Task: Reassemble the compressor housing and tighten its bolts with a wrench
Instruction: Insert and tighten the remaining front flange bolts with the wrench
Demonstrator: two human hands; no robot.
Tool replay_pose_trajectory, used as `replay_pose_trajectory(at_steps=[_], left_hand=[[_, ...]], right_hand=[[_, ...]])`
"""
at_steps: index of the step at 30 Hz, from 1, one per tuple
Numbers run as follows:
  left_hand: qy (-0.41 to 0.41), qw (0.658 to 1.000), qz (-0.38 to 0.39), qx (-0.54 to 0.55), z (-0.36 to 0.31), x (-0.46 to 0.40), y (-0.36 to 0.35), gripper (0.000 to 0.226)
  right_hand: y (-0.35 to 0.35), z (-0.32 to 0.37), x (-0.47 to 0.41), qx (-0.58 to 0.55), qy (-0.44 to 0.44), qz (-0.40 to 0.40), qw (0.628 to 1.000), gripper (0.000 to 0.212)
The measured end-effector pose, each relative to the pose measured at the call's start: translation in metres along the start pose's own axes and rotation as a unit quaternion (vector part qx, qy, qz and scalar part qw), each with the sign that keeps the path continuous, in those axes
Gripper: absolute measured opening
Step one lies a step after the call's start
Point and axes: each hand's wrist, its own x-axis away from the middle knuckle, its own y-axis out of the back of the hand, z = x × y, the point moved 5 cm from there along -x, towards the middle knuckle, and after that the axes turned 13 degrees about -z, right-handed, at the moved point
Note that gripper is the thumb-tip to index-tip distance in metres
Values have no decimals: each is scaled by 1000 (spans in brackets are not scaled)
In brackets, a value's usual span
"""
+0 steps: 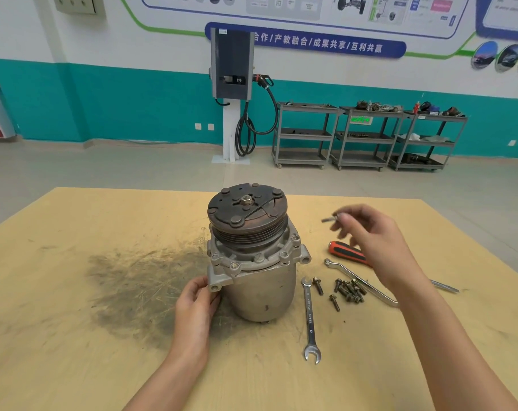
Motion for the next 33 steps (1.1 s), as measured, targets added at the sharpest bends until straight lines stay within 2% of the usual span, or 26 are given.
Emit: replay_pose_trajectory(at_steps=[3,6,8,11,13,19,23,28,30,33], left_hand=[[-20,999,19,-40,0,0,0,30],[-79,988,50,-123,-1,4,-3,49],[-105,979,67,-162,1,9,-4,52],[-93,974,123,-164,3,20,-7,57],[-85,972,157,-153,3,24,-8,69],[-72,967,198,-143,-1,29,-10,86],[-76,968,192,-146,-2,29,-10,92],[-75,966,195,-150,0,28,-10,89],[-71,965,205,-150,1,28,-10,87],[-74,962,214,-150,3,26,-10,78]], right_hand=[[-28,28,-14,34,51,40,997,10],[-51,42,-24,109,101,65,987,9],[-60,45,-28,164,132,86,974,9],[-67,46,-31,213,157,113,958,9],[-69,50,-34,241,177,120,947,10],[-82,53,-36,305,227,177,908,17],[-81,40,-34,246,155,188,938,19],[-81,20,-26,47,7,179,983,16],[-84,14,-24,-24,-53,158,986,10],[-86,11,-23,-51,-66,145,986,8]])
